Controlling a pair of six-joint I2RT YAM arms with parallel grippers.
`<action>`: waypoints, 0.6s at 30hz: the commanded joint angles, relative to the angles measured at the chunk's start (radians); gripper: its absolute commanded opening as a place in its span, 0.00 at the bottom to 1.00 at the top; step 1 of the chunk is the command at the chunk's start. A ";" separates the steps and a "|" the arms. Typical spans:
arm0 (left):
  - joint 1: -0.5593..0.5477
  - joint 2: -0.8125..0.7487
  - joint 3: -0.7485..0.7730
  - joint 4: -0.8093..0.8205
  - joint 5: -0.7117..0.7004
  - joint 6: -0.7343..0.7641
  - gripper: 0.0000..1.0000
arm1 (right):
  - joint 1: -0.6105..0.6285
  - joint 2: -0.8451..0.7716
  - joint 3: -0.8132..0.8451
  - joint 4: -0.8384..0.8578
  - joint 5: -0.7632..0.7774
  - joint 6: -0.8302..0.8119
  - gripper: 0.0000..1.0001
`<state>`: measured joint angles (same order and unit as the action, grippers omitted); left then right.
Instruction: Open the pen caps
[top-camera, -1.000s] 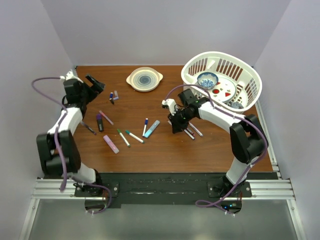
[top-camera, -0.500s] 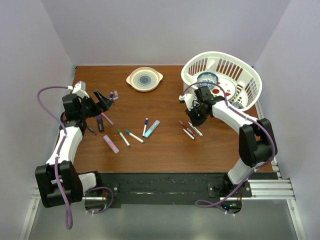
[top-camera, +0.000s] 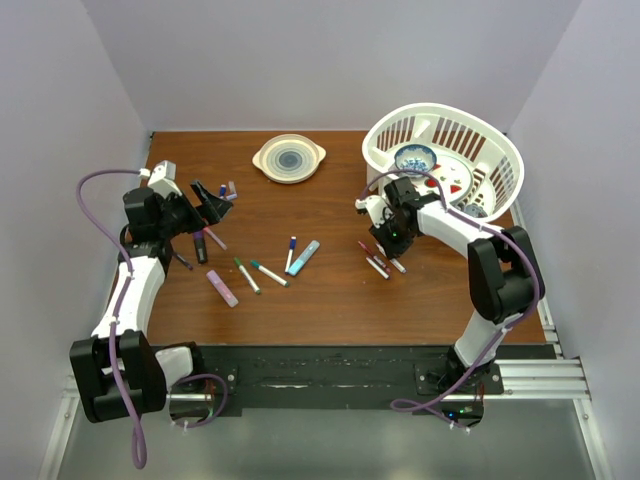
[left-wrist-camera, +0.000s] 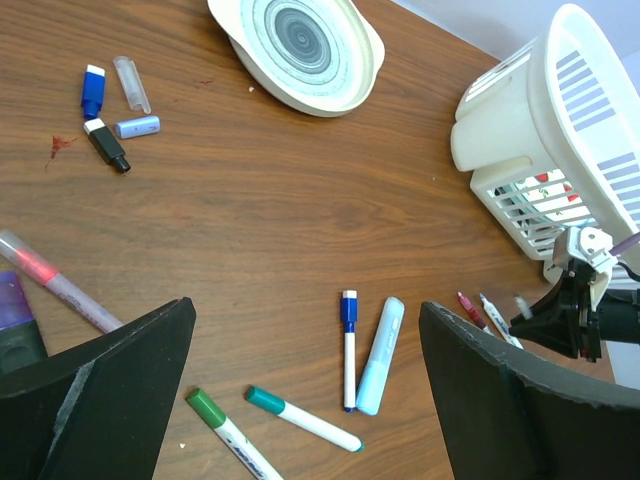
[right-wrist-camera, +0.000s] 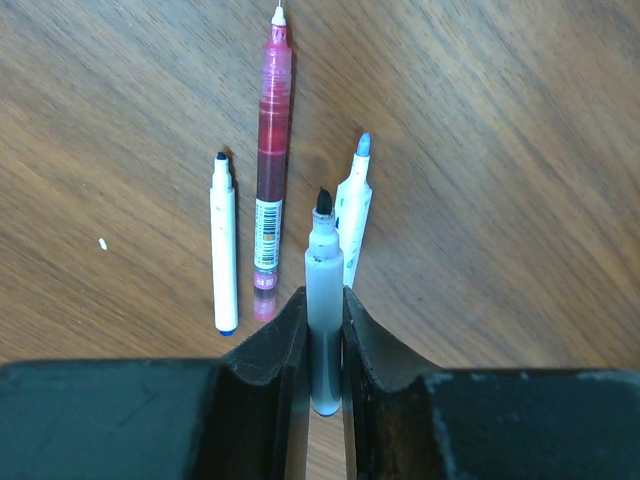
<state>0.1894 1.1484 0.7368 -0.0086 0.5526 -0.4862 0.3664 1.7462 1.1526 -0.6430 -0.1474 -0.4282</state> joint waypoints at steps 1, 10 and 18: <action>-0.002 0.001 0.010 0.047 0.040 0.014 1.00 | 0.002 0.013 0.004 -0.023 0.005 -0.015 0.20; -0.004 0.017 0.007 0.050 0.061 0.012 1.00 | 0.002 0.016 0.007 -0.033 -0.004 -0.017 0.22; -0.063 0.079 0.013 0.075 0.170 0.018 0.96 | 0.003 -0.039 0.019 -0.044 -0.036 -0.023 0.27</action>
<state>0.1768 1.1889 0.7368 0.0120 0.6262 -0.4862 0.3664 1.7645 1.1526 -0.6655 -0.1493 -0.4328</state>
